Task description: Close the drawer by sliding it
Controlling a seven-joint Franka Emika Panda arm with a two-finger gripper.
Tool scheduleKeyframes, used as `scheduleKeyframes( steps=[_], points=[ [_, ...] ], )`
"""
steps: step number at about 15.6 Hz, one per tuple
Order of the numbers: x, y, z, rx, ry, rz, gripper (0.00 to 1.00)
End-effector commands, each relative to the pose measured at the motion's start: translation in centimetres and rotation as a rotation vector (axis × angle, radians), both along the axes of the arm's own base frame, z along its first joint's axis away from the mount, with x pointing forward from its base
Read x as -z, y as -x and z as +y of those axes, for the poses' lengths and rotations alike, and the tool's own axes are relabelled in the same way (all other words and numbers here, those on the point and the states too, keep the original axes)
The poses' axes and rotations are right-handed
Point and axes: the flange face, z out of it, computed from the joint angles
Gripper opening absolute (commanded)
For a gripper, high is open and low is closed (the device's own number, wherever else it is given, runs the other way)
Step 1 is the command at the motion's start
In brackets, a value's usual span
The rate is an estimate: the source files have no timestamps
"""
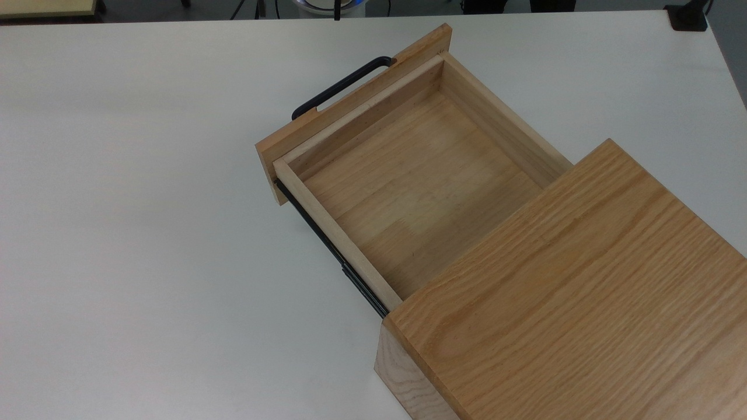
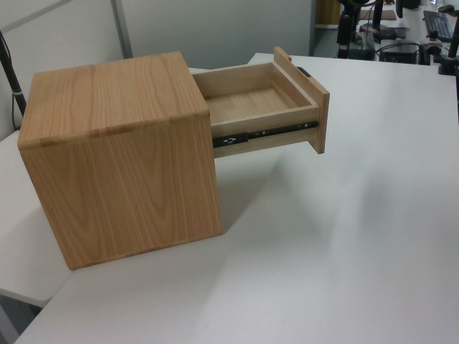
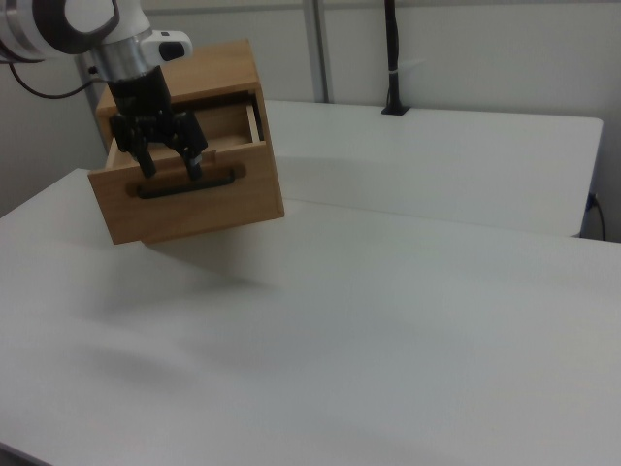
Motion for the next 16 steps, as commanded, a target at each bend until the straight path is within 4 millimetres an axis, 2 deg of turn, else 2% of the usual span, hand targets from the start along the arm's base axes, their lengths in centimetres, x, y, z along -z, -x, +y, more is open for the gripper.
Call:
scheduleKeyframes(
  steps=[1,10,16],
  points=[
    [-0.05,0.02,0.44,-0.013,-0.007,-0.015,1.00],
    [0.03,-0.04,0.42,-0.012,-0.014,-0.014,1.00],
    [-0.34,-0.06,-0.11,0.066,-0.128,-0.018,1.00]
  ],
)
